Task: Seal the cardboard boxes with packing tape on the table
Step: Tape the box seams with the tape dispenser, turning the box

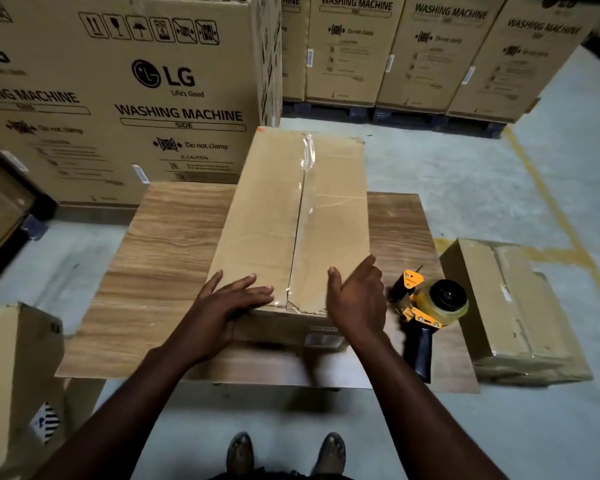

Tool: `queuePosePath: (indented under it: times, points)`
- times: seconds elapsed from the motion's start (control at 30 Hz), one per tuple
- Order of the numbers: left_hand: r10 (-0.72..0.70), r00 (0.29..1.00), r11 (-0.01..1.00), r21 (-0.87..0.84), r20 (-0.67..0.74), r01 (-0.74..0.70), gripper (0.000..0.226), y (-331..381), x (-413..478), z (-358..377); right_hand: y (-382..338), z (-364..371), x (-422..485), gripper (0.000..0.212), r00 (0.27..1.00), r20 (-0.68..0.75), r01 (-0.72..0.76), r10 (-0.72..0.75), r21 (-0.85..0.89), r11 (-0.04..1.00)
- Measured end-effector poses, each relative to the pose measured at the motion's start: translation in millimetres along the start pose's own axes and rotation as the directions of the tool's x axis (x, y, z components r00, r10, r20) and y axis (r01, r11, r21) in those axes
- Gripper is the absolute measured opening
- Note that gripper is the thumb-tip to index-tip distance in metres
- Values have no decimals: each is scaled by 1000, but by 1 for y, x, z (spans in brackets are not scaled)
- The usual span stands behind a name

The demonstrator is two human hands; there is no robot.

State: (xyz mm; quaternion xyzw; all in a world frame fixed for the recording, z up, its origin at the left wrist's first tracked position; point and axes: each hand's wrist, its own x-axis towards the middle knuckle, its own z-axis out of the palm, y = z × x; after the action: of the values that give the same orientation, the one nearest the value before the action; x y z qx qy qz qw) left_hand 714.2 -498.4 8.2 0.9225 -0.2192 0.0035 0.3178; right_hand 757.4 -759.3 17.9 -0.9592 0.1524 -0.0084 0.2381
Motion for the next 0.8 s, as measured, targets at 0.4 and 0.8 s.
queuePosePath:
  times: [0.4, 0.8]
  points:
    - [-21, 986, 989, 140, -168, 45, 44, 33, 12, 39, 12, -11, 17, 78, 997, 16, 69, -70, 17, 997]
    - [58, 949, 989, 146, -311, -13, 26, 29, 9, 47, 17, 34, -82, 67, 682, 130, 726, -720, -239, 645]
